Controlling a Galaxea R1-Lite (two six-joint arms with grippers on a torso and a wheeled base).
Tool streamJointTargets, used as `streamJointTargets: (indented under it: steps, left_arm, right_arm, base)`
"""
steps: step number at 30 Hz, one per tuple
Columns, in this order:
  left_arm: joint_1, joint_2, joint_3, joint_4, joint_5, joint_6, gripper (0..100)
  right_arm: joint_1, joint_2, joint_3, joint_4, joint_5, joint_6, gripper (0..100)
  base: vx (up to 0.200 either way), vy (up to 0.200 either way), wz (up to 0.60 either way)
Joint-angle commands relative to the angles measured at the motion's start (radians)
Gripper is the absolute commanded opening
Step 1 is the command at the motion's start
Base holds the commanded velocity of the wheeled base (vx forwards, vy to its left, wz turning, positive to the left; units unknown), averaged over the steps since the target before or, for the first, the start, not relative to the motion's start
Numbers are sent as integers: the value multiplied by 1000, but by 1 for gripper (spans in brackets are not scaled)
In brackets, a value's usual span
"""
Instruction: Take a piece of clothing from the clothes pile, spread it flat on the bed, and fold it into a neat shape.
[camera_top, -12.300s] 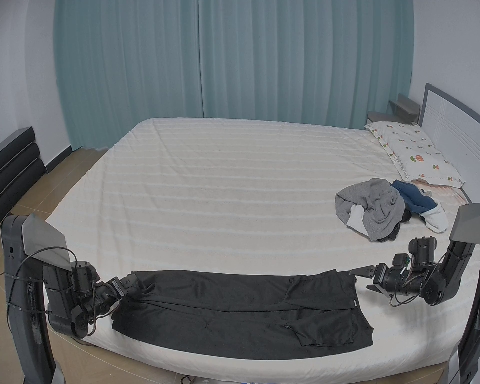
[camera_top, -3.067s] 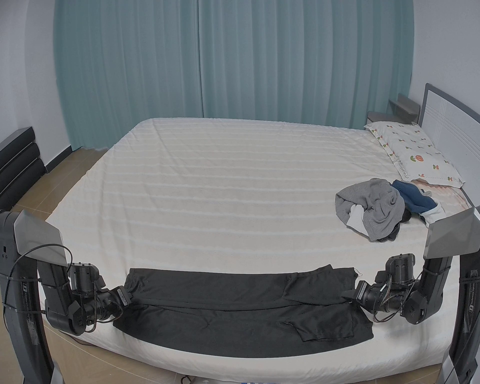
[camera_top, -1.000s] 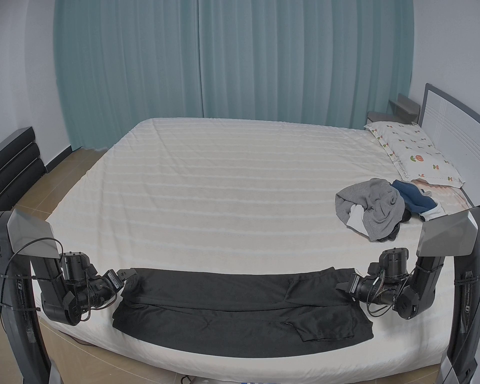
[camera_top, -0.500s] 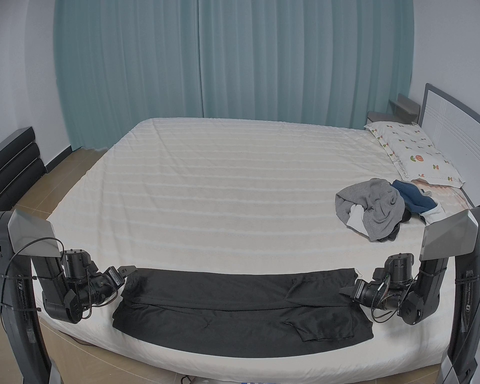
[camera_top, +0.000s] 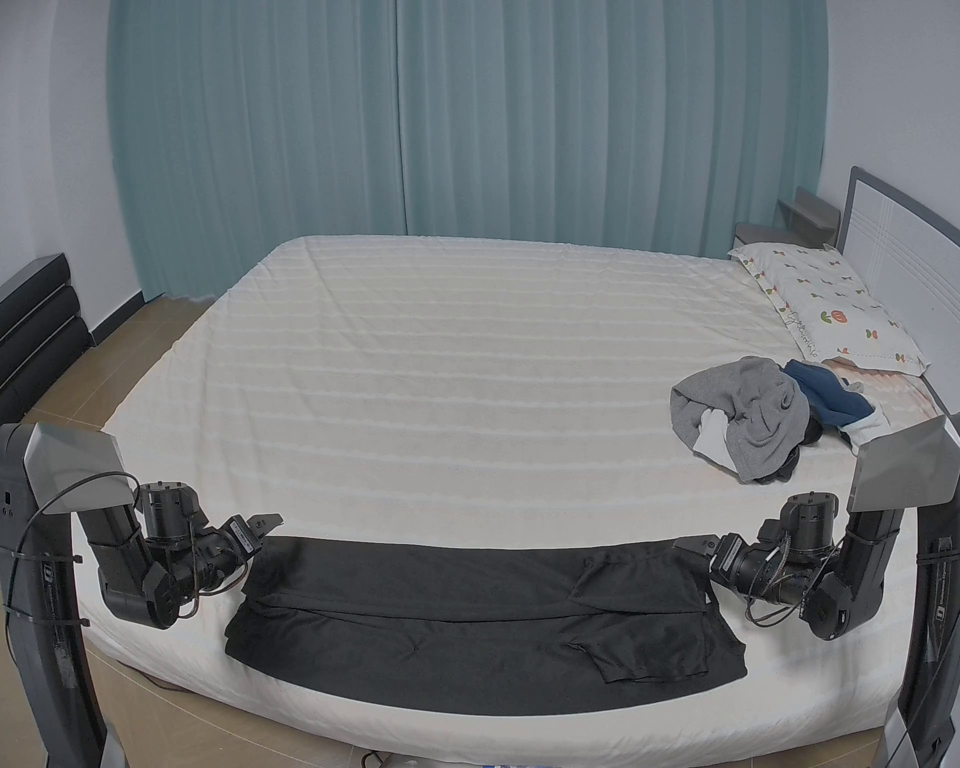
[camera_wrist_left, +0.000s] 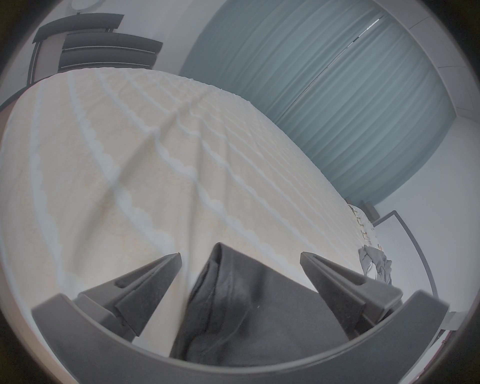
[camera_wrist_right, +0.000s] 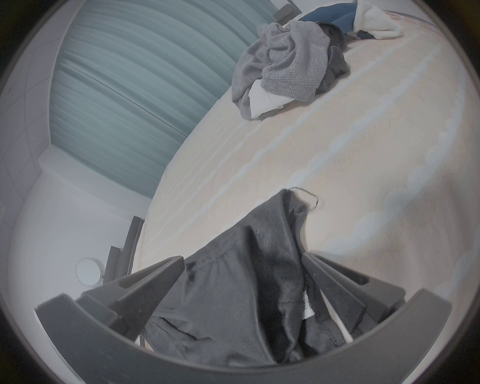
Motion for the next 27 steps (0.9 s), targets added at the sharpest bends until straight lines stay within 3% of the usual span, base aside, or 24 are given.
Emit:
streamJointTargets:
  steps: [1, 11, 12, 21, 27]
  left_arm:
    - [-24, 27, -59, 23, 15, 0, 100]
    - [-28, 81, -108, 26, 17, 0, 100]
    - [-28, 81, -105, 26, 17, 0, 0]
    - [-28, 82, -119, 25, 66, -22, 0]
    - [-21, 84, -174, 26, 121, -117, 0]
  right_arm:
    - [-10, 7, -18, -1, 1, 11, 100]
    - [-5, 9, -20, -1, 1, 16, 100]
    - [-5, 9, -20, -1, 1, 16, 100]
    - [-5, 18, -21, -4, -2, 16, 100]
    - [-10, 19, -27, -4, -9, 16, 100]
  base:
    - [0, 0, 0]
    - [0, 0, 0]
    - [0, 0, 0]
    - [0, 0, 0]
    - [0, 0, 0]
